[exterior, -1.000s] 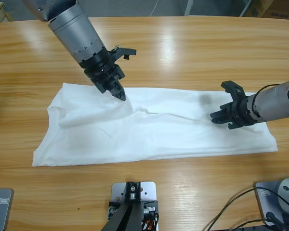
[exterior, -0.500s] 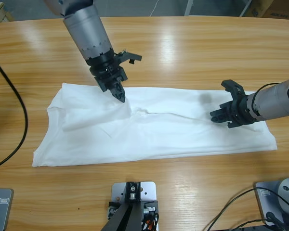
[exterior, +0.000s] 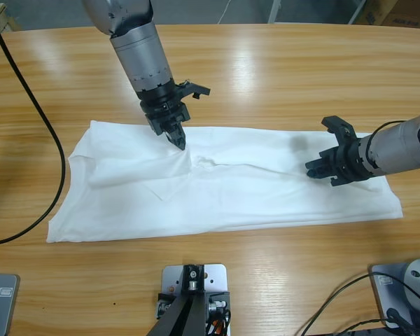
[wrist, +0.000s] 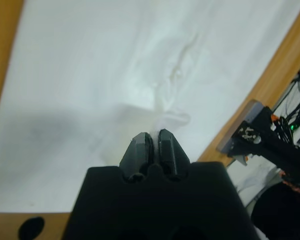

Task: Fold clothes

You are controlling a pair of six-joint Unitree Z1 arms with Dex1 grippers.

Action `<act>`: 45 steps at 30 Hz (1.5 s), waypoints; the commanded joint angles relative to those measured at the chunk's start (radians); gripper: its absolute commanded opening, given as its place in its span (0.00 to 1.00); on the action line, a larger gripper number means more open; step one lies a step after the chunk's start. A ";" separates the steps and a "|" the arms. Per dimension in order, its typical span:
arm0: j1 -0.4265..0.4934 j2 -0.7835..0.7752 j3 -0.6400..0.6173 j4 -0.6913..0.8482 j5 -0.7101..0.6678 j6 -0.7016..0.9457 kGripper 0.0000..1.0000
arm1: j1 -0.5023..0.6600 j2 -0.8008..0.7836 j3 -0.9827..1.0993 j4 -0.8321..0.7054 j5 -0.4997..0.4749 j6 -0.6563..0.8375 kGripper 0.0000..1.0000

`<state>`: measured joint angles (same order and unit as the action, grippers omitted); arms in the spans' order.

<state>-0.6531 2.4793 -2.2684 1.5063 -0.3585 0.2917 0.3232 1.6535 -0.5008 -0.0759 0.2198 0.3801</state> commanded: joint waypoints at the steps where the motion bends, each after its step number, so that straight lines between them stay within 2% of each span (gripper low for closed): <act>1: -0.023 0.097 -0.122 0.041 0.010 0.020 0.00 | -0.017 0.082 0.018 -0.007 0.012 -0.009 0.00; 8: -0.028 0.124 -0.069 0.077 -0.001 0.023 0.00 | -0.019 0.091 0.014 -0.008 0.012 -0.010 0.00; 13: -0.082 0.097 -0.114 0.094 0.180 0.078 0.00 | -0.021 0.093 0.015 -0.008 0.013 -0.011 0.00; 16: -0.089 0.105 -0.122 0.091 0.176 0.073 0.03 | -0.021 0.100 0.013 -0.008 0.017 -0.012 0.00; 19: -0.089 0.124 -0.122 0.089 0.135 0.060 0.29 | -0.021 0.092 0.016 -0.008 0.018 -0.012 0.00; 20: -0.089 0.124 -0.125 0.089 0.143 0.043 0.51 | -0.021 0.091 0.016 -0.008 0.018 -0.012 0.00; 22: -0.089 0.104 -0.148 0.087 0.156 0.030 0.75 | -0.021 0.091 0.016 -0.008 0.017 -0.012 0.00; 23: -0.089 0.087 -0.164 0.081 0.164 0.030 0.93 | -0.021 0.091 0.016 -0.009 0.016 -0.013 0.00; 24: -0.089 0.065 -0.177 0.071 0.186 0.030 0.97 | -0.021 0.090 0.016 -0.010 0.016 -0.015 0.00; 29: -0.064 -0.035 -0.172 0.000 0.218 0.013 0.97 | -0.021 0.070 0.018 -0.011 0.007 -0.018 0.02; 31: -0.052 -0.107 -0.060 -0.046 0.208 0.029 0.97 | -0.021 0.063 0.021 -0.011 0.005 -0.018 0.06; 34: -0.005 -0.301 0.345 -0.302 0.206 0.009 0.94 | -0.021 0.065 0.020 -0.012 0.007 -0.018 0.06; 37: 0.029 -0.407 0.604 -0.437 0.198 0.007 0.94 | -0.021 0.081 0.018 -0.013 0.010 -0.018 0.06; 41: 0.098 -0.442 0.765 -0.554 0.124 -0.033 0.94 | -0.021 0.084 0.019 -0.013 0.010 -0.020 0.06; 45: 0.177 -0.444 0.816 -0.592 0.085 -0.116 0.92 | -0.021 0.077 0.022 -0.012 0.010 -0.018 0.06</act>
<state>-0.5779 2.0573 -1.5675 0.9958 -0.2095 0.2720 0.3165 1.6643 -0.5069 -0.0878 0.2308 0.3734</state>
